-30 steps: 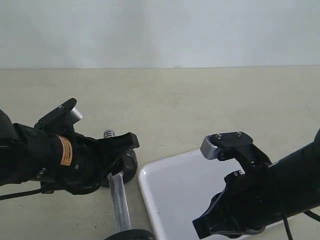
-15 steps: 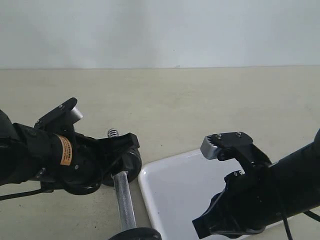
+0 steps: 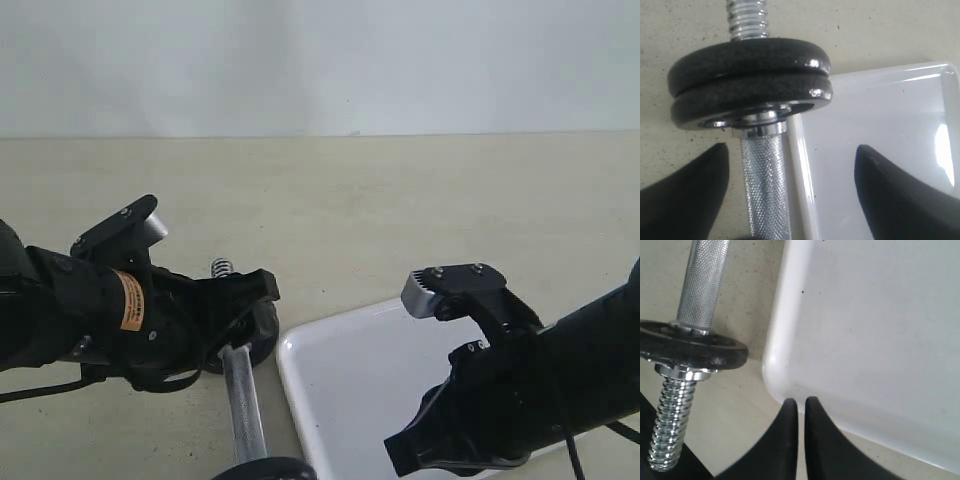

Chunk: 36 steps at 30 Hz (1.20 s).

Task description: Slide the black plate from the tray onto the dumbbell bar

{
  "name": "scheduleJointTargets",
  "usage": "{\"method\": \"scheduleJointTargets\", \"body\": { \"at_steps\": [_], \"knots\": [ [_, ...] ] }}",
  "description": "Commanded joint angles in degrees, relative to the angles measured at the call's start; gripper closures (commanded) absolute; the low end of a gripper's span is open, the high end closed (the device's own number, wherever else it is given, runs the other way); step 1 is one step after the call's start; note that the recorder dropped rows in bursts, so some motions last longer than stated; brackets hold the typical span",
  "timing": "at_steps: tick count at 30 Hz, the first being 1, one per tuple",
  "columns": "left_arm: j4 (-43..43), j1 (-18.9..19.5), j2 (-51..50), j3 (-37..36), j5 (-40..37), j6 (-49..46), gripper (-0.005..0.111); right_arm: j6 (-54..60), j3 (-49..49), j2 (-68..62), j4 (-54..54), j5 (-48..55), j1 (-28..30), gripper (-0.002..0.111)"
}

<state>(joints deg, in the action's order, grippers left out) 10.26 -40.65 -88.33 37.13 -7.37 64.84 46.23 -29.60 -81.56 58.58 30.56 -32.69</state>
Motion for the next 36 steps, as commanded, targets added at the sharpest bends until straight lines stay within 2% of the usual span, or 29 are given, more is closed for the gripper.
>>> {"method": "scheduleJointTargets", "body": {
  "at_steps": [1, 11, 36],
  "knots": [
    [0.0, 0.1, 0.3, 0.2, -0.1, -0.7, 0.04, 0.2, 0.3, 0.3, 0.4, 0.2, 0.0, 0.107],
    [-0.4, 0.0, -0.3, 0.2, -3.4, -0.7, 0.04, 0.2, 0.3, 0.3, 0.9, -0.1, 0.0, 0.107],
    [-0.4, 0.0, -1.9, 0.2, -3.2, -0.7, 0.04, 0.2, 0.3, 0.3, 1.0, -0.5, 0.0, 0.107]
  ]
}}
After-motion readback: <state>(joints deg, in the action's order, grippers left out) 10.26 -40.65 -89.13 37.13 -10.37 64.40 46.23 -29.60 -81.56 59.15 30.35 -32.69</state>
